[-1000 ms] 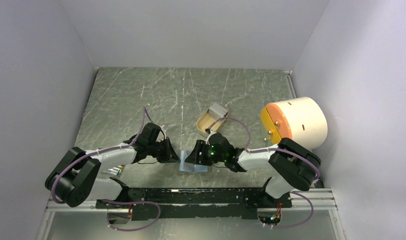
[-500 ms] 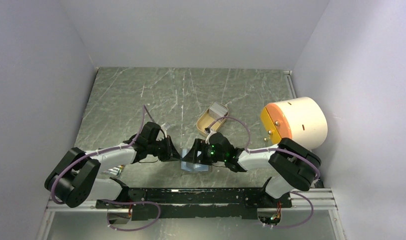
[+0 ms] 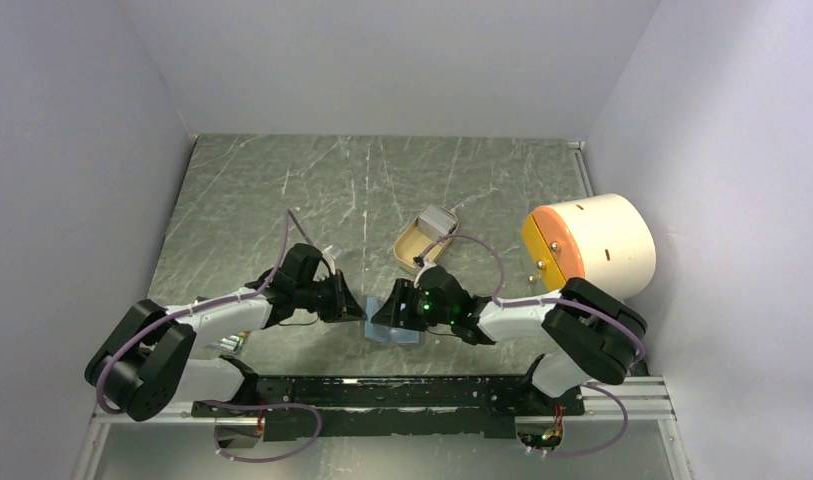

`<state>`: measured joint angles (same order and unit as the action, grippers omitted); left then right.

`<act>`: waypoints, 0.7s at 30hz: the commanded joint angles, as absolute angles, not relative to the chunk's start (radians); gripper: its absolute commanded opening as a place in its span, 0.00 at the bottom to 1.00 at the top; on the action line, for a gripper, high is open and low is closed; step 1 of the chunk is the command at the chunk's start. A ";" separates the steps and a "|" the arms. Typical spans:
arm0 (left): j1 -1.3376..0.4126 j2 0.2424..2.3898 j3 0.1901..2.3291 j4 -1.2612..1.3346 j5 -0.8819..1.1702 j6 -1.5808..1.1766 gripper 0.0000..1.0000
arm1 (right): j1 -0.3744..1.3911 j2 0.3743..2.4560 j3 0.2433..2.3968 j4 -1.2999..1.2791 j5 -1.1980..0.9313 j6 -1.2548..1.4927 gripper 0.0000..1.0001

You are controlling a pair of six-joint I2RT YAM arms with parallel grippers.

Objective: Put the credit cards into the card holder
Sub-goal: Turn over the card slot in the card holder.

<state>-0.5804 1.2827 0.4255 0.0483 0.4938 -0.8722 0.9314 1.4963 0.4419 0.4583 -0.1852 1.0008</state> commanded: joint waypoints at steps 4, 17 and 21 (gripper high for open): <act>-0.590 1.254 0.450 0.030 0.481 -0.876 0.09 | 0.938 1.460 0.439 0.403 -0.150 0.984 0.61; -0.591 1.248 0.451 0.013 0.466 -0.873 0.09 | 0.938 1.402 0.422 0.343 -0.112 0.981 0.66; -0.590 1.252 0.452 0.012 0.467 -0.873 0.09 | 0.938 1.401 0.415 0.352 -0.113 0.983 0.67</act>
<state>-0.5846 1.2663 0.4255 0.0174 0.4755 -0.8722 0.9318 1.4178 0.4339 0.3634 -0.1329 0.9890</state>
